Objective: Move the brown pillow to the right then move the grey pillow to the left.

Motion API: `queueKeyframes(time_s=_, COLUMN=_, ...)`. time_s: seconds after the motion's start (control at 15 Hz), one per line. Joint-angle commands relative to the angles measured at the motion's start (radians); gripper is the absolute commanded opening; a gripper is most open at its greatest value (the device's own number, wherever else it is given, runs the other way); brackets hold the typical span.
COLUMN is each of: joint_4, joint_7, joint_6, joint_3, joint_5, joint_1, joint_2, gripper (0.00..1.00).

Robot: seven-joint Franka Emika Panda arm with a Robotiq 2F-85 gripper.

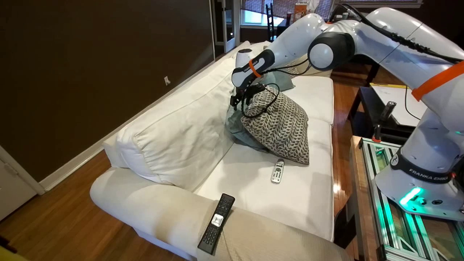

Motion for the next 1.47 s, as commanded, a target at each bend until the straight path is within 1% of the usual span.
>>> queueKeyframes(time_s=0.0, joint_4=0.132, joint_7=0.071, joint_6=0.005, joint_3=-0.029, joint_5=-0.034, joint_1=0.020, joint_2=0.107, gripper=1.00)
queueKeyframes(time_s=0.2, joint_4=0.200, joint_7=0.107, joint_6=-0.013, joint_3=-0.041, joint_5=-0.054, joint_1=0.028, joint_2=0.160, gripper=1.00)
queueKeyframes(time_s=0.27, joint_4=0.223, joint_7=0.120, joint_6=-0.022, joint_3=-0.047, joint_5=-0.062, joint_1=0.031, joint_2=0.178, gripper=0.75)
queueKeyframes(time_s=0.33, joint_4=0.240, joint_7=0.130, joint_6=-0.025, joint_3=-0.053, joint_5=-0.069, joint_1=0.033, joint_2=0.193, gripper=0.75)
queueKeyframes(time_s=0.4, joint_4=0.256, joint_7=0.139, joint_6=-0.030, joint_3=-0.056, joint_5=-0.076, joint_1=0.035, joint_2=0.206, gripper=0.68)
queueKeyframes(time_s=0.53, joint_4=0.289, joint_7=0.152, joint_6=-0.046, joint_3=-0.059, joint_5=-0.083, joint_1=0.035, joint_2=0.229, gripper=0.49)
queueKeyframes(time_s=0.67, joint_4=0.314, joint_7=0.152, joint_6=-0.077, joint_3=-0.050, joint_5=-0.081, joint_1=0.029, joint_2=0.236, gripper=0.36)
queueKeyframes(time_s=0.8, joint_4=0.328, joint_7=0.138, joint_6=-0.110, joint_3=-0.035, joint_5=-0.076, joint_1=0.025, joint_2=0.234, gripper=0.20)
queueKeyframes(time_s=0.87, joint_4=0.316, joint_7=0.128, joint_6=-0.118, joint_3=-0.033, joint_5=-0.064, joint_1=0.029, joint_2=0.222, gripper=0.12)
queueKeyframes(time_s=1.0, joint_4=0.312, joint_7=0.110, joint_6=-0.143, joint_3=-0.011, joint_5=-0.051, joint_1=0.022, joint_2=0.206, gripper=0.01)
queueKeyframes(time_s=1.07, joint_4=0.309, joint_7=0.106, joint_6=-0.146, joint_3=-0.003, joint_5=-0.044, joint_1=0.020, joint_2=0.199, gripper=0.00)
queueKeyframes(time_s=1.2, joint_4=0.282, joint_7=0.073, joint_6=-0.169, joint_3=0.038, joint_5=-0.016, joint_1=0.004, joint_2=0.161, gripper=0.00)
queueKeyframes(time_s=1.4, joint_4=0.232, joint_7=-0.003, joint_6=-0.188, joint_3=0.100, joint_5=0.029, joint_1=-0.036, joint_2=0.095, gripper=0.01)
